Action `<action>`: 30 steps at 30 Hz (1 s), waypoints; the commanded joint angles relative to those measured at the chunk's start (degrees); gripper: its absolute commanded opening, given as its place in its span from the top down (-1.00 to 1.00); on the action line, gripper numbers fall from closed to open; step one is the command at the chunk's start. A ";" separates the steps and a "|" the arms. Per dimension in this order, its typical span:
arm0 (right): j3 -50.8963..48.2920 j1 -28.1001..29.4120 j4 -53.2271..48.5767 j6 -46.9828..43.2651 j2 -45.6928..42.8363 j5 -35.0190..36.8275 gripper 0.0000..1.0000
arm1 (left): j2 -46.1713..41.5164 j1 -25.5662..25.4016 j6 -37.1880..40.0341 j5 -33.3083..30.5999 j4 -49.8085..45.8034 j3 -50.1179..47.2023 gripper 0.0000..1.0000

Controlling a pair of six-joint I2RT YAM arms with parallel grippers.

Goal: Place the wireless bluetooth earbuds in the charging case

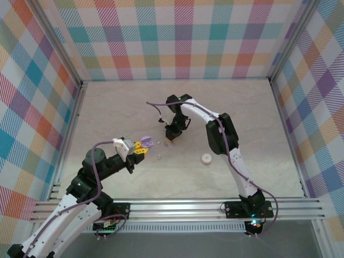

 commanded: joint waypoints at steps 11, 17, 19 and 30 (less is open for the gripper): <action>-16.22 -2.85 2.92 6.62 -9.63 3.91 0.79 | -0.96 -0.30 -0.75 1.37 0.43 1.47 1.00; -20.18 -2.88 5.99 11.72 -13.28 2.80 0.72 | -0.19 -0.24 -0.84 1.33 1.36 1.54 1.00; -19.71 -3.09 6.21 14.24 -14.03 3.88 0.62 | 0.31 -0.28 -0.71 1.46 1.36 1.81 1.00; -34.63 -2.67 22.14 49.57 -30.12 9.85 0.28 | 0.71 -0.25 -0.50 1.19 1.01 2.19 1.00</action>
